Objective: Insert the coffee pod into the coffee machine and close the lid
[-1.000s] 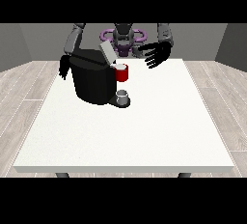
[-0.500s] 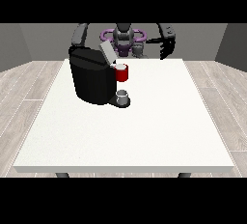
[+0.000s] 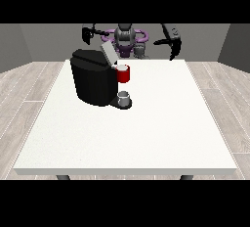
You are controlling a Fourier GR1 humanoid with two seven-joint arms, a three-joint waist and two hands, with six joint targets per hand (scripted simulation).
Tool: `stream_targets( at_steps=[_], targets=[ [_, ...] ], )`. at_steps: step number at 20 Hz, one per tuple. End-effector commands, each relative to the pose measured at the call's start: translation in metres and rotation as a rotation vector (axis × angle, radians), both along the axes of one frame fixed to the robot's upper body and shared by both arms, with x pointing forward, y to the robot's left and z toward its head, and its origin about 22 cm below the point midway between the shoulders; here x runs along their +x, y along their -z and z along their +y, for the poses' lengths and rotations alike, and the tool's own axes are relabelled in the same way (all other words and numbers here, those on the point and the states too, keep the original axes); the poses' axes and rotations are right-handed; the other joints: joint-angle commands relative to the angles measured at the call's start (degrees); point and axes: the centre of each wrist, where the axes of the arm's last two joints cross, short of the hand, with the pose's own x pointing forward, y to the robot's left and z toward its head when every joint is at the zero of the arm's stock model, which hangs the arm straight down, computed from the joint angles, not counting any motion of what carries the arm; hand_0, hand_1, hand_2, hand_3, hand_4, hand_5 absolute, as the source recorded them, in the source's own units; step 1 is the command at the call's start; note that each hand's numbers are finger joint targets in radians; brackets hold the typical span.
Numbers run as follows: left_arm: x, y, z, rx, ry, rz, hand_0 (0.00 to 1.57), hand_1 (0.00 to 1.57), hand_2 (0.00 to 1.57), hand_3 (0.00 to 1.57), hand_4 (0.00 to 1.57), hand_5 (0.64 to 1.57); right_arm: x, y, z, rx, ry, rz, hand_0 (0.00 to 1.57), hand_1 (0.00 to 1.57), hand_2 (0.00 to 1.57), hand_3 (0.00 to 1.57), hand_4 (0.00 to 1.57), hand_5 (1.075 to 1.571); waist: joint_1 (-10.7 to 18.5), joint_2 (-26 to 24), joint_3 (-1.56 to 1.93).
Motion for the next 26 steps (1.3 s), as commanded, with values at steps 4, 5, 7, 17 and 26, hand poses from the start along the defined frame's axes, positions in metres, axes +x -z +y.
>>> stream_targets(
  at_steps=[4, 5, 7, 17, 26],
  targets=[
    [-0.023, 0.014, -0.013, -0.020, -0.034, 0.029, 0.00, 0.00, 0.00, 0.00, 0.22, 1.571, 0.007, -0.064, 0.046, -0.019, -0.065, -0.176, 0.00, 0.00, 0.00, 0.00, 0.17, 1.571, -1.1, -1.6, 0.05],
    [-0.046, 0.018, 0.015, -0.001, -0.062, 0.008, 0.00, 0.00, 0.00, 0.00, 0.18, 1.571, 0.002, -0.071, 0.047, -0.013, -0.095, -0.203, 0.00, 0.00, 0.00, 0.00, 0.19, 1.571, -2.1, -0.7, 0.03],
    [-0.013, -0.006, 0.004, -0.030, -0.005, -0.070, 0.00, 0.00, 0.00, 0.00, 0.12, 1.571, 0.007, -0.086, 0.041, -0.038, -0.037, -0.297, 0.00, 0.00, 0.00, 0.00, 0.25, 1.571, 0.7, 3.5, 0.07],
    [0.001, -0.035, -0.014, -0.057, 0.094, -0.247, 0.00, 0.00, 0.00, 0.00, 0.18, 1.571, 0.044, -0.112, 0.032, -0.132, 0.083, -0.352, 0.00, 0.00, 0.00, 0.00, 0.29, 1.571, 8.2, 13.9, 0.08],
    [0.005, -0.050, -0.029, -0.066, 0.141, -0.308, 0.00, 0.00, 0.00, 0.00, 0.36, 1.571, 0.092, -0.145, 0.044, -0.185, 0.166, -0.401, 0.00, 0.00, 0.00, 0.00, 0.34, 1.571, 11.2, 18.9, 0.08]
  ],
)
